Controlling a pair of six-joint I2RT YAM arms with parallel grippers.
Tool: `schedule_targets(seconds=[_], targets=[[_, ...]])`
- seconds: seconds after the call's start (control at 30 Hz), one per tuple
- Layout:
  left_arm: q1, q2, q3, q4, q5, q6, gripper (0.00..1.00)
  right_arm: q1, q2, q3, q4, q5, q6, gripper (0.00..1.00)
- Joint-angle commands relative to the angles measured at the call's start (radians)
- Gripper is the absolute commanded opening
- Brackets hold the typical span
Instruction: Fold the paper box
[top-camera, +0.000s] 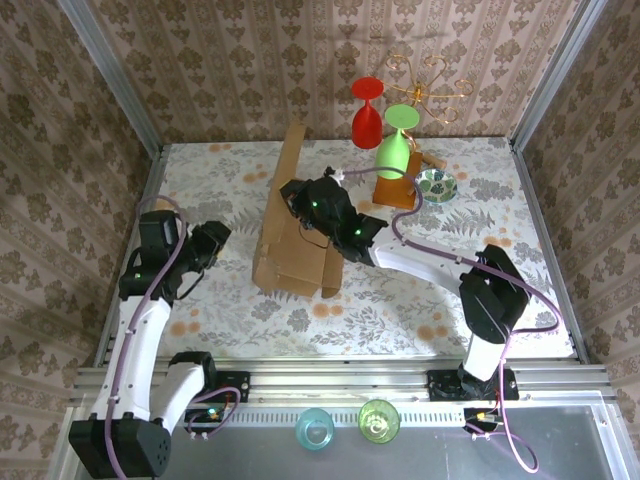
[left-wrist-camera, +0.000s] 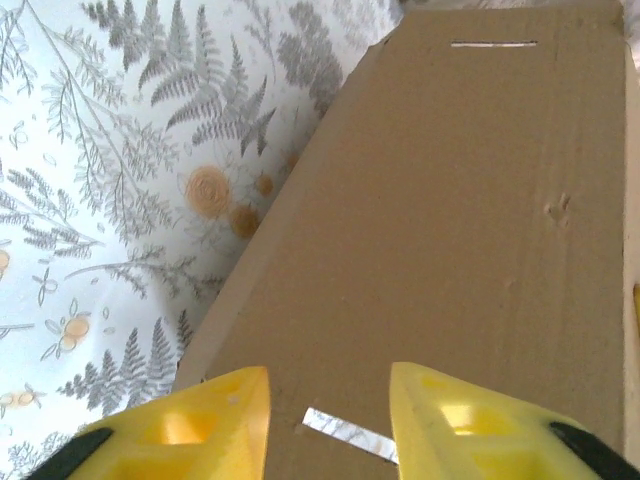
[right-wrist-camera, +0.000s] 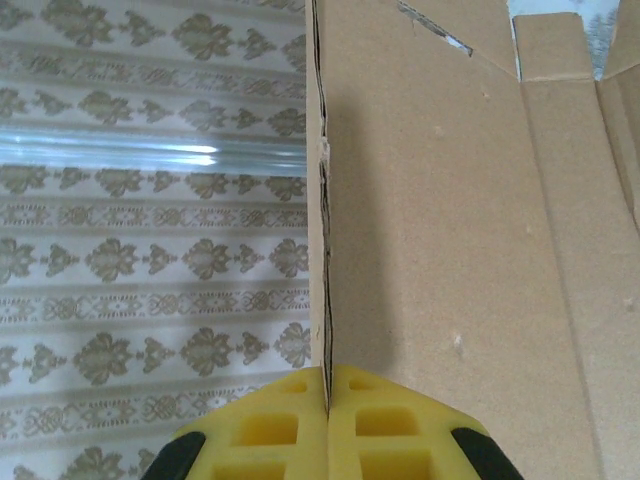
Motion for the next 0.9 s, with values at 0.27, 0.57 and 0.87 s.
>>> schedule_targets(seconds=[0.27,0.57,0.87], targets=[[-0.008,-0.119,0.026,-0.158,0.163,0.098,0.21,0.027,-0.026,-0.097,-0.039,0.237,0.222,0.0],[-0.132,-0.075,0.225,-0.29,0.068,0.22,0.37,0.042,0.003,-0.065,-0.099,0.261,0.232,0.0],[-0.479,-0.148,0.268,-0.263,-0.348,-0.518,0.4,0.047,0.03,-0.038,-0.09,0.284,0.264,0.0]])
